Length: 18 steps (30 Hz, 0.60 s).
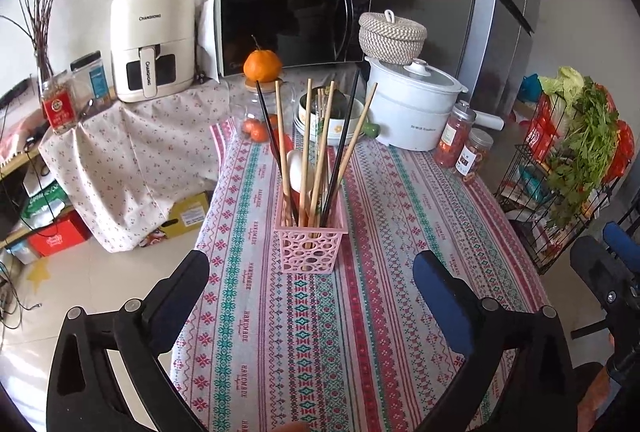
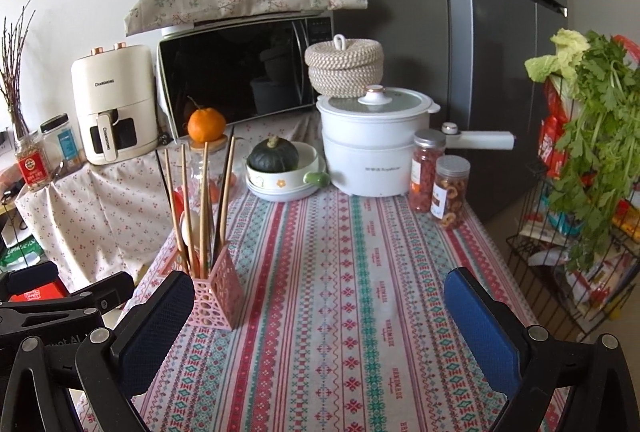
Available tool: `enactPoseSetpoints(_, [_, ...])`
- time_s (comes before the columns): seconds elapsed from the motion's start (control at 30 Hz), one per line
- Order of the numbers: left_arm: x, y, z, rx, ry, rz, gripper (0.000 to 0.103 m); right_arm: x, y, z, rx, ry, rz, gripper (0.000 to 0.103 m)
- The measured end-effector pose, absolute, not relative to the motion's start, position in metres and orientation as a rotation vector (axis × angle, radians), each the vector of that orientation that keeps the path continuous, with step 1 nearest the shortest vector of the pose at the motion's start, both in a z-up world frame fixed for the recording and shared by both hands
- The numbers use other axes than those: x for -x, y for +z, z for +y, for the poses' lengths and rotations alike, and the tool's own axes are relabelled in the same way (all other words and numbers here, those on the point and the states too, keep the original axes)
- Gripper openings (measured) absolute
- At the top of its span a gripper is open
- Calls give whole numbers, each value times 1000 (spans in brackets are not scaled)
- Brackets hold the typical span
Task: Organize utensils
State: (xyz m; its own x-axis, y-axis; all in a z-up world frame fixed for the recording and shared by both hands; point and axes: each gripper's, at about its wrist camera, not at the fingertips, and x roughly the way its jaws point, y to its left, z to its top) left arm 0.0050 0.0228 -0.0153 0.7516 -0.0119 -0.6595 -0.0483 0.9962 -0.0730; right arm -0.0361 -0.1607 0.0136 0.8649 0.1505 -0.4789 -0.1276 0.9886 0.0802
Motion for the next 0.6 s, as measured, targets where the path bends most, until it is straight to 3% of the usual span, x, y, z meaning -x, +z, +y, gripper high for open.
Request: enactPoseSetpoints(0.6, [-8,-19,17,72,5,742,103,30,2,-159,-37,144,543,103])
